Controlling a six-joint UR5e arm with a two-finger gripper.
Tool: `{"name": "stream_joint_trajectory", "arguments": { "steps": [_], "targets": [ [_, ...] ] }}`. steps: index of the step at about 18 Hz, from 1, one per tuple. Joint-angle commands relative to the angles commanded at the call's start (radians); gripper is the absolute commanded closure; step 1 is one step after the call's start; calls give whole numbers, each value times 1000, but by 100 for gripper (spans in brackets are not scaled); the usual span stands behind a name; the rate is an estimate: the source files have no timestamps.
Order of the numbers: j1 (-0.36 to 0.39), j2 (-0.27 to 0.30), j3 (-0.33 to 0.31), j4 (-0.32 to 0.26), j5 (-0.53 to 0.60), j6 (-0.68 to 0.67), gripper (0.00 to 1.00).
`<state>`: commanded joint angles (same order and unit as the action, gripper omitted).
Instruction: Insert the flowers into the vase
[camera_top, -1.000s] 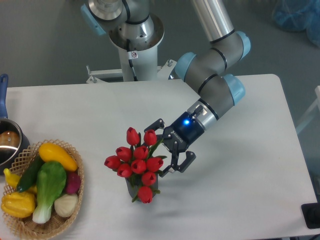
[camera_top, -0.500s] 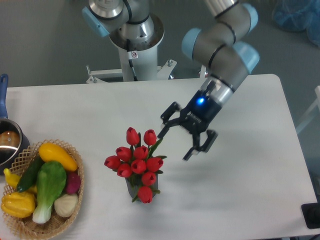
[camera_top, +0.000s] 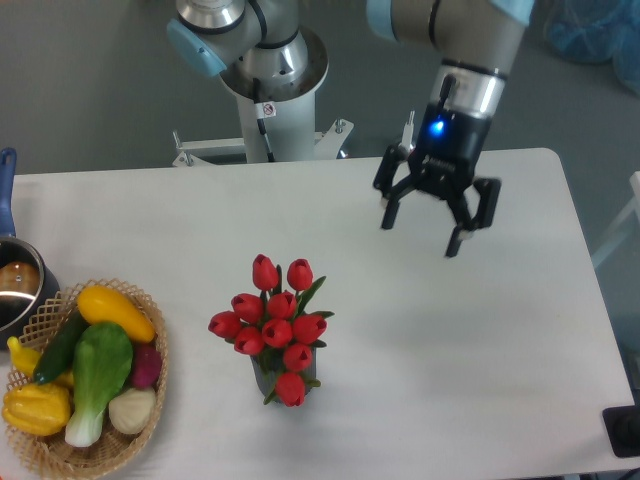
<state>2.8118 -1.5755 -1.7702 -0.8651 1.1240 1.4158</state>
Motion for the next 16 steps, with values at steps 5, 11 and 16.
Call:
{"name": "stream_joint_trajectory", "arguments": {
  "steps": [5,11,16],
  "targets": [
    [8,77,-11,-100,256,125,0],
    [103,134,-31,-186,316,348,0],
    [113,140,-35,-190,318,373,0]
  ]
}}
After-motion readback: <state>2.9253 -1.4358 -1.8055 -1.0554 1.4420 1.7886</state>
